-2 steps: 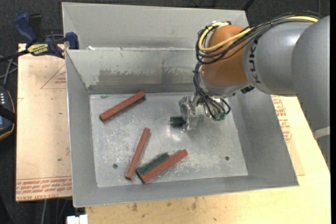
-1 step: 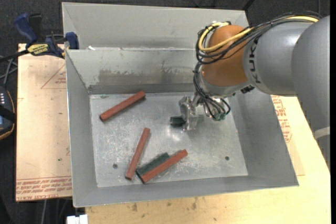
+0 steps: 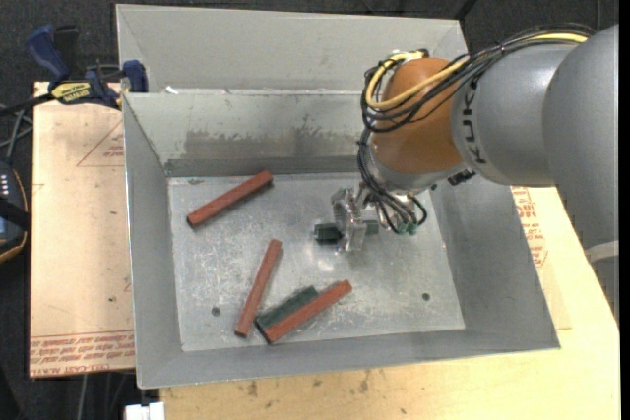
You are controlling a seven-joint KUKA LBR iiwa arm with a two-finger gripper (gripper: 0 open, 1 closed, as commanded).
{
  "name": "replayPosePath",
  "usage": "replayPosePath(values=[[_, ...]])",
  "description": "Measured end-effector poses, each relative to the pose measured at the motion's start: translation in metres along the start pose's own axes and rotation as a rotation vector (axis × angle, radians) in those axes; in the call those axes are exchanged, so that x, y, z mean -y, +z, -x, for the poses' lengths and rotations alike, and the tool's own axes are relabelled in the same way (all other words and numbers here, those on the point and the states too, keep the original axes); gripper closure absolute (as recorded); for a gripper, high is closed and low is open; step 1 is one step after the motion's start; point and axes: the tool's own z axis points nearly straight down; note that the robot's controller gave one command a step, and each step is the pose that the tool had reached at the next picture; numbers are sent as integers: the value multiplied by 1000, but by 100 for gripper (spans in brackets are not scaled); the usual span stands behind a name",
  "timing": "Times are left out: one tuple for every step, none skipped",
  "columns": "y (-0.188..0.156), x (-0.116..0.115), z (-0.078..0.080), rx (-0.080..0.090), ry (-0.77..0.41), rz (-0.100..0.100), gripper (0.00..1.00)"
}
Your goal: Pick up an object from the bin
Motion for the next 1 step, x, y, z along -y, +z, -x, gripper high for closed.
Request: replayPosePath(values=[[-174, 10, 35, -1, 12, 1, 100]])
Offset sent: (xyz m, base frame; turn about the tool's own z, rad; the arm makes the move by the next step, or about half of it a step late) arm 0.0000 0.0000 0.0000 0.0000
